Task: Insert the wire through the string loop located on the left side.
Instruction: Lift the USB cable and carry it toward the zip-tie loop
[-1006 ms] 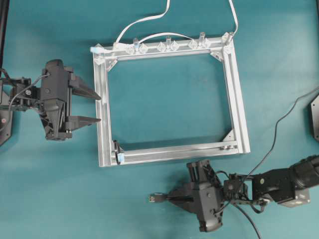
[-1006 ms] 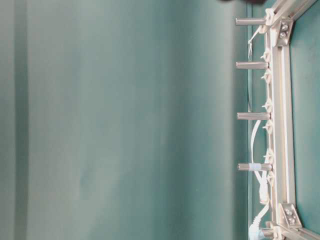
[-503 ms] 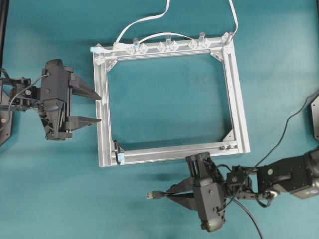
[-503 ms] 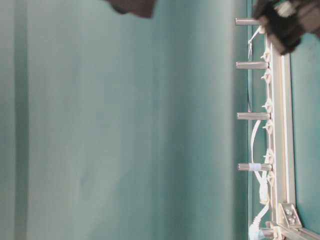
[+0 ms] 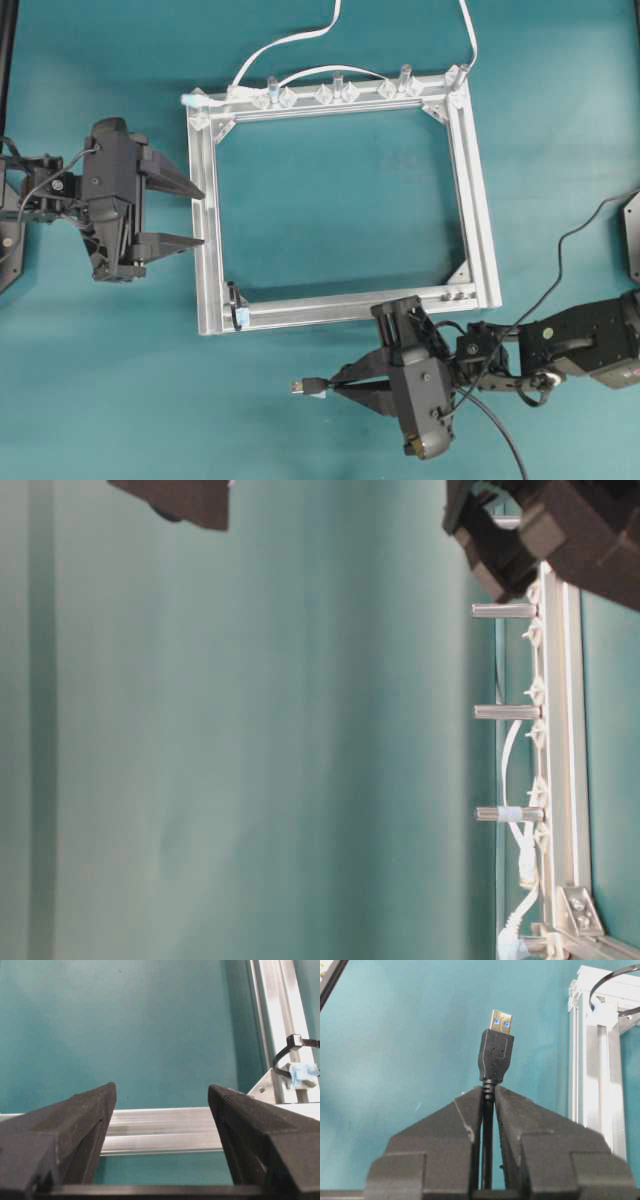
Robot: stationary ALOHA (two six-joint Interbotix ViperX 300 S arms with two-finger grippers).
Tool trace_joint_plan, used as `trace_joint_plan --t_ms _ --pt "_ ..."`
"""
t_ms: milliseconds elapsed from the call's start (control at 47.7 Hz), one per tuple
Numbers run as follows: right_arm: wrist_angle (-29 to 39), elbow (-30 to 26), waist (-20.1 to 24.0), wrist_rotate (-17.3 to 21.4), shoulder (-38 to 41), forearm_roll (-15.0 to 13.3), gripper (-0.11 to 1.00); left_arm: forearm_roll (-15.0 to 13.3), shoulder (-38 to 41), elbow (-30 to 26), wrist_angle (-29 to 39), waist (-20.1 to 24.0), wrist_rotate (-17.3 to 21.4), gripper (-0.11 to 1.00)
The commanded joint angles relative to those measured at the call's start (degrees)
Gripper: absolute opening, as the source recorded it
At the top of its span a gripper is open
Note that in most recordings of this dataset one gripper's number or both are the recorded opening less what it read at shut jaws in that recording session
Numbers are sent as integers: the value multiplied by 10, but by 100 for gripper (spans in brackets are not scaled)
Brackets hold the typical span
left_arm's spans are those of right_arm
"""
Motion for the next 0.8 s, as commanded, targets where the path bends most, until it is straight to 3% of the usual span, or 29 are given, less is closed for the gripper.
trace_joint_plan --t_ms 0,503,776 --pt "1 -6 0 -1 -22 -1 10 -1 -4 -13 -3 -1 -8 77" --pt "1 1 -16 -4 -22 -5 10 -1 -4 -17 -2 -2 -13 77" --pt "18 9 -56 -4 -22 -37 10 -1 -4 -20 -2 -5 -14 77"
